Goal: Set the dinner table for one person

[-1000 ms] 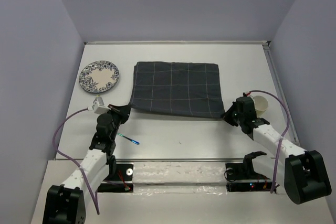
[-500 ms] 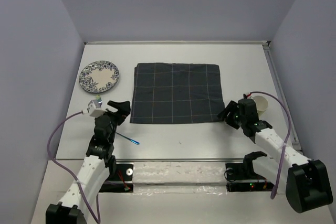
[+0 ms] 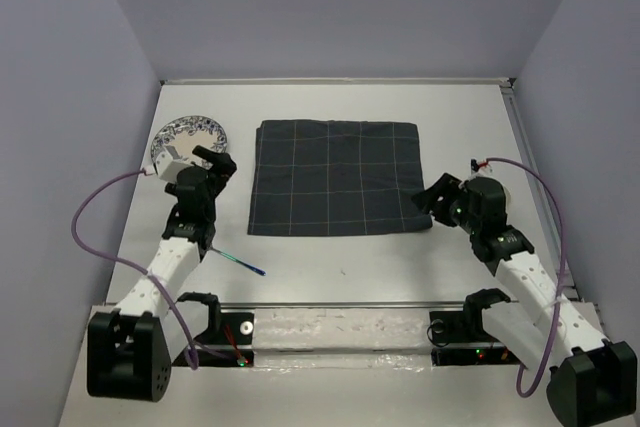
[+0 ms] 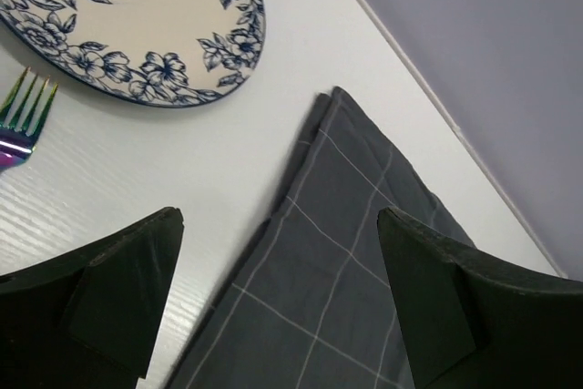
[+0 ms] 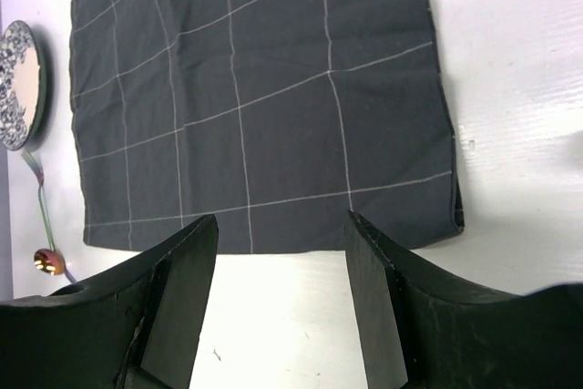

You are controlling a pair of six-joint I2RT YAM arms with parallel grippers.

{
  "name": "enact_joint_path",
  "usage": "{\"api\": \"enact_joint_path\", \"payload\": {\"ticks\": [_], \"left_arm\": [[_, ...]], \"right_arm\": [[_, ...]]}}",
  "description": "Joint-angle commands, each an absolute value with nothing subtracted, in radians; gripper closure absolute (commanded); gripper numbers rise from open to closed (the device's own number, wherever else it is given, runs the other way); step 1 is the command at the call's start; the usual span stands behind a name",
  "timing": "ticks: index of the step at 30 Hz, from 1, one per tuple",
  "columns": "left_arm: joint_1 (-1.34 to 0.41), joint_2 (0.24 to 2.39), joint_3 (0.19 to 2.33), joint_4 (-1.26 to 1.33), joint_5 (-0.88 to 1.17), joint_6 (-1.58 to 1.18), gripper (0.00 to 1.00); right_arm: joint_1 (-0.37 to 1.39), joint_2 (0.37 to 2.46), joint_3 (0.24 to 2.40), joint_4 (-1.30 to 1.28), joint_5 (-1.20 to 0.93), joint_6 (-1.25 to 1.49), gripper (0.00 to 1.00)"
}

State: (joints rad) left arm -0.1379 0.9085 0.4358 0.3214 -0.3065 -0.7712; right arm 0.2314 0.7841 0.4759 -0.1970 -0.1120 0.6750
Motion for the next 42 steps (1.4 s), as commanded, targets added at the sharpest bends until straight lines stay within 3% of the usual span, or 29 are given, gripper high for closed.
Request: {"api": "enact_joint_path", "payload": {"ticks": [1, 11, 17, 32, 39, 42], "left_arm": [[-0.014, 1.049, 0.527, 0.406, -0.221, -0.831, 0.03], [0.348, 1.337, 0.705, 0.33, 0.118, -0.752, 0.08], [0.416, 1.437, 0.772, 0.291, 0.051, -0.701, 0.13], [0.433, 1.68, 0.81, 0.423, 0.069, -0.726, 0.25], [0.433, 1.778, 0.825, 0.5, 0.061, -0.759, 0.36], [0.434, 1.81, 0.842, 0.515, 0.051, -0.761, 0.48]], "right_arm": [[0.253, 0.799, 0.476, -0.075, -0.182, 0.641, 0.37], [0.291, 0.83, 0.393, 0.072, -0.276, 0.638, 0.37], [0.291, 0.796, 0.376, 0.077, -0.29, 0.626, 0.38], [0.291, 0.845, 0.371, 0.133, -0.353, 0.627, 0.4], [0.291, 0.848, 0.367, 0.133, -0.342, 0.627, 0.41], [0.291, 0.845, 0.37, 0.13, -0.336, 0.63, 0.41]]}}
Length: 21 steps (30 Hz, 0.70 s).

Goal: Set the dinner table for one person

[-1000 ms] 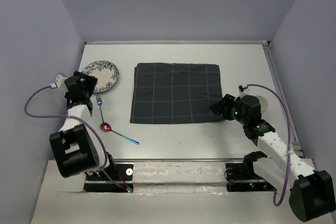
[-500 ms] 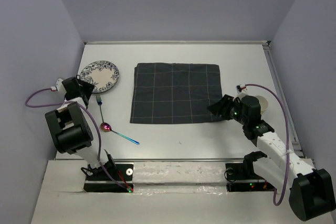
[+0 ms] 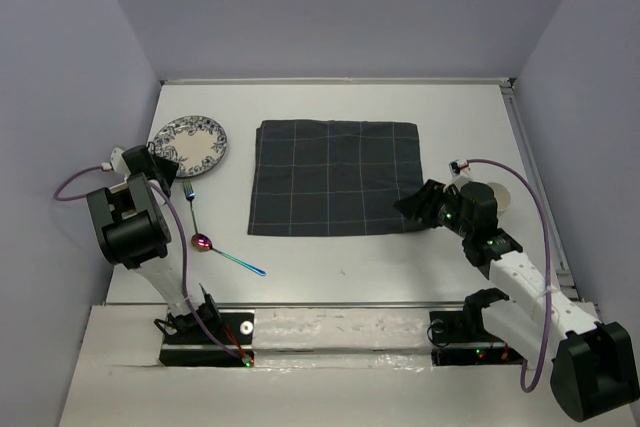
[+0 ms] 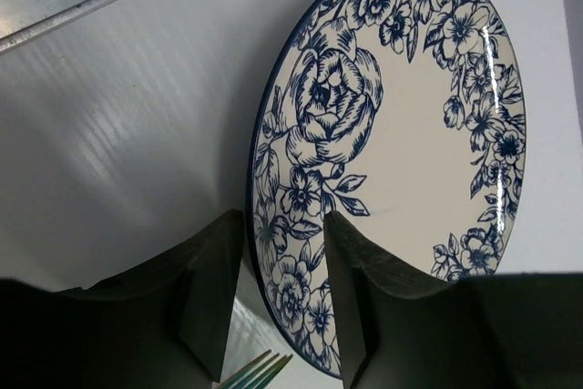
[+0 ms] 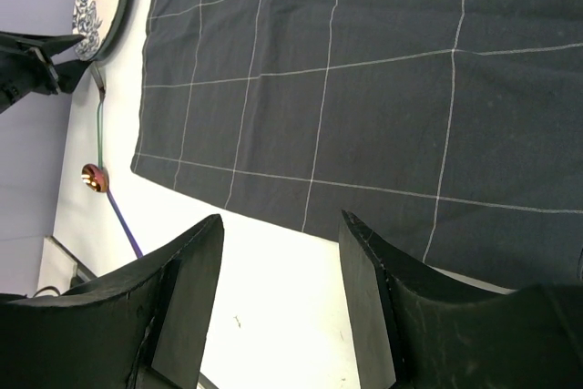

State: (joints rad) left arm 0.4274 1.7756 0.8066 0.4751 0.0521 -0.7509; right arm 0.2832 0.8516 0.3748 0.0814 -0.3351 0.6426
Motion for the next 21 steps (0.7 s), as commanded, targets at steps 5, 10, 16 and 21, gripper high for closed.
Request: {"api": "enact_joint_path", "payload": {"ticks": [5, 10, 16, 21], "left_arm": [[0.436, 1.845, 0.888, 0.493, 0.032, -0.755, 0.58], [0.437, 1.887, 0.925, 0.492, 0.061, -0.747, 1.0], [0.436, 1.821, 0.94, 0.621, 0.152, -0.782, 1.0], [0.433, 1.781, 1.026, 0.698, 0.25, -0.841, 1.0]], "right_arm": [[0.291, 0.845, 0.382, 0.13, -0.327, 0.64, 0.41], [0.291, 0.864, 0.402, 0.127, -0.316, 0.641, 0.42], [0.301, 0.887, 0.411, 0.123, -0.301, 0.641, 0.42], [0.301, 0.822, 0.406, 0.098, -0.244, 0.637, 0.41]]}}
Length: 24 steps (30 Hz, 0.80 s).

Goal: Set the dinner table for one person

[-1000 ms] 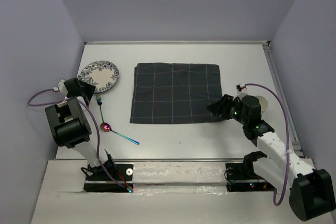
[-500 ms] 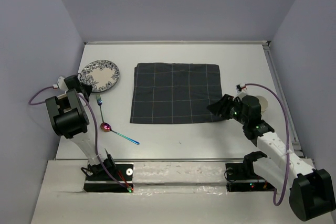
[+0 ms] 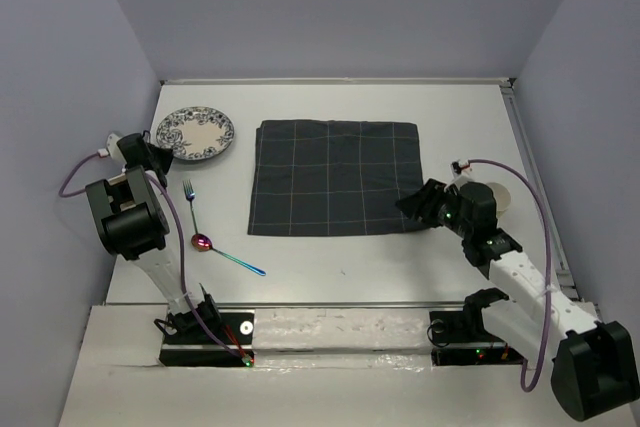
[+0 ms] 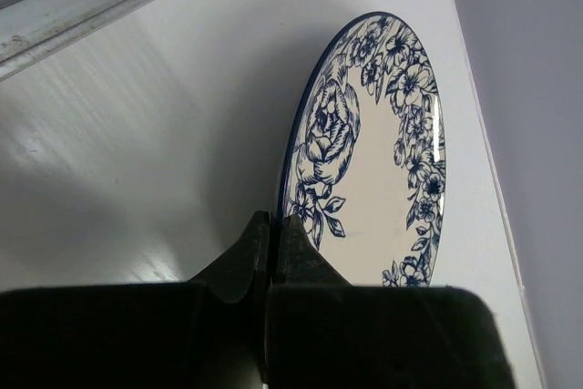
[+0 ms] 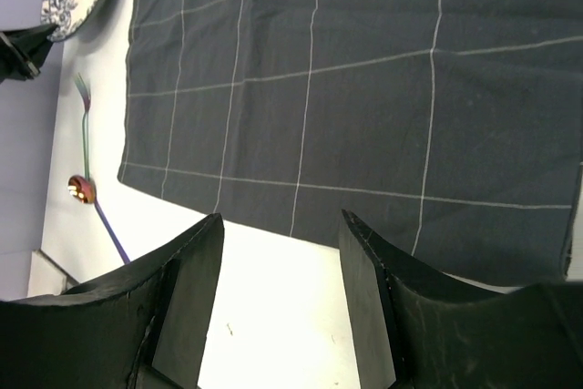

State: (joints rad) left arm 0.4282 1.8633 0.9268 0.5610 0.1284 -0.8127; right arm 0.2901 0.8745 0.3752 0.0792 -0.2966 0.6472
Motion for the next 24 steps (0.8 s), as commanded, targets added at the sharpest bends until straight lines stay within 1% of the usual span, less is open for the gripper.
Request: {"api": "enact_joint_path", "payload": {"ticks": [1, 4, 7, 8, 14, 18, 19, 22, 24], "left_arm": [[0.431, 1.761, 1.04, 0.699, 0.258, -0.842, 1.0], [0.426, 1.715, 1.094, 0.706, 0.307, -0.86, 1.0], [0.417, 1.652, 1.104, 0.715, 0.359, -0.867, 1.0], [0.411, 1.634, 1.1, 0.716, 0.371, -0.87, 1.0], [0.37, 1.456, 1.016, 0.747, 0.422, -0.92, 1.0], [0.247, 1.289, 0.898, 0.71, 0.407, -0.934, 1.0], [0.176, 1.261, 0.872, 0.703, 0.4, -0.936, 1.0], [0.059, 1.174, 0.778, 0.686, 0.37, -0.934, 1.0], [-0.056, 1.117, 0.704, 0.687, 0.322, -0.949, 1.0]], "right_arm": [[0.301, 0.804, 0.416, 0.086, -0.235, 0.631, 0.41], [0.301, 0.782, 0.46, 0.013, -0.235, 0.609, 0.4], [0.301, 0.758, 0.48, -0.006, -0.21, 0.603, 0.4], [0.301, 0.741, 0.485, -0.043, -0.203, 0.6, 0.4], [0.301, 0.707, 0.514, -0.081, -0.164, 0.597, 0.4], [0.301, 0.69, 0.548, -0.12, -0.135, 0.589, 0.4], [0.301, 0.678, 0.554, -0.135, -0.124, 0.588, 0.4], [0.301, 0.618, 0.595, -0.178, -0.112, 0.584, 0.4], [0.301, 0.592, 0.638, -0.231, -0.112, 0.577, 0.4]]}}
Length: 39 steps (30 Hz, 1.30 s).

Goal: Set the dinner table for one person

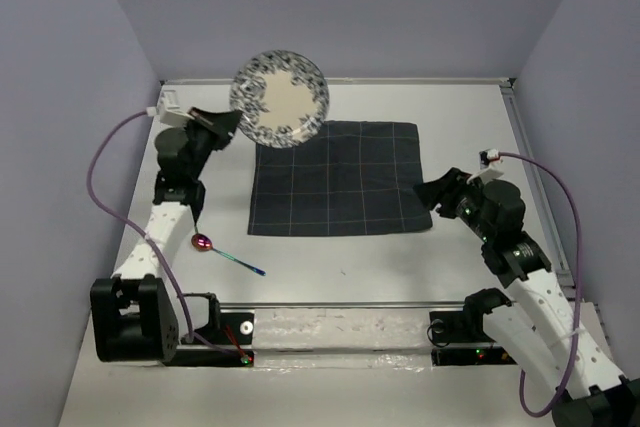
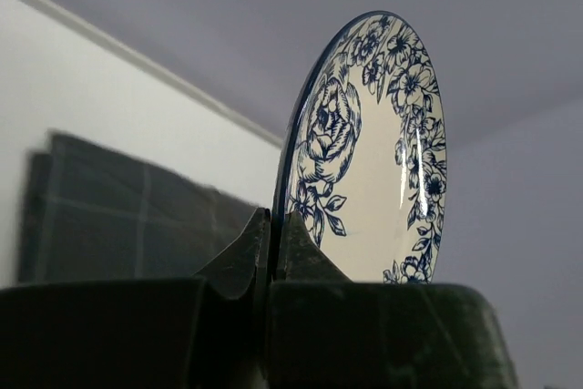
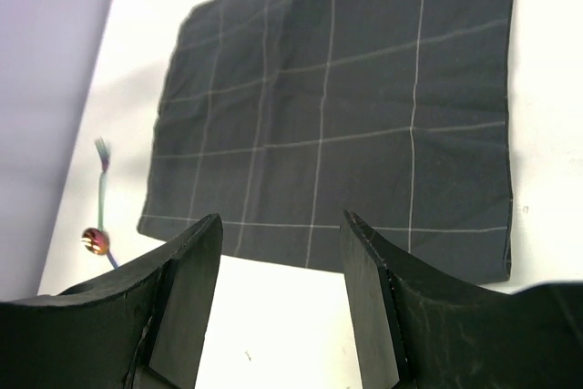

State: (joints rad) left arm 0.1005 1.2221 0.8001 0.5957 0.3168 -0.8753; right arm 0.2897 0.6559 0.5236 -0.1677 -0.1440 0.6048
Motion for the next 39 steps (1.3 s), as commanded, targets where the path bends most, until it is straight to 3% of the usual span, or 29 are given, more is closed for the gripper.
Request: {"api": "enact_joint_path", "payload": {"ticks": [1, 6, 11, 17, 39], "left_arm": [[-0.09, 1.102, 0.683, 0.687, 0.304, -0.95, 1.0], [-0.314, 1.061, 0.571, 0.73, 0.209, -0.966, 1.0], [-0.425, 1.164, 0.512, 0.857, 0.189, -1.003, 1.0], [-0.437, 1.29, 0.506, 0.962, 0.198, -1.022, 1.0], [-0.43, 1.597, 0.667, 0.957, 0.164, -0.937, 1.0]], "right_arm": [[0.301, 0.581, 0.653, -0.25, -0.11, 0.574, 0.4], [0.301, 0.526, 0.716, -0.366, -0.092, 0.551, 0.4], [0.301, 0.505, 0.724, -0.4, -0.091, 0.555, 0.4], [0.301, 0.502, 0.696, -0.399, -0.081, 0.565, 0.4], [0.301, 0.531, 0.612, -0.341, -0.103, 0.564, 0.41]]}}
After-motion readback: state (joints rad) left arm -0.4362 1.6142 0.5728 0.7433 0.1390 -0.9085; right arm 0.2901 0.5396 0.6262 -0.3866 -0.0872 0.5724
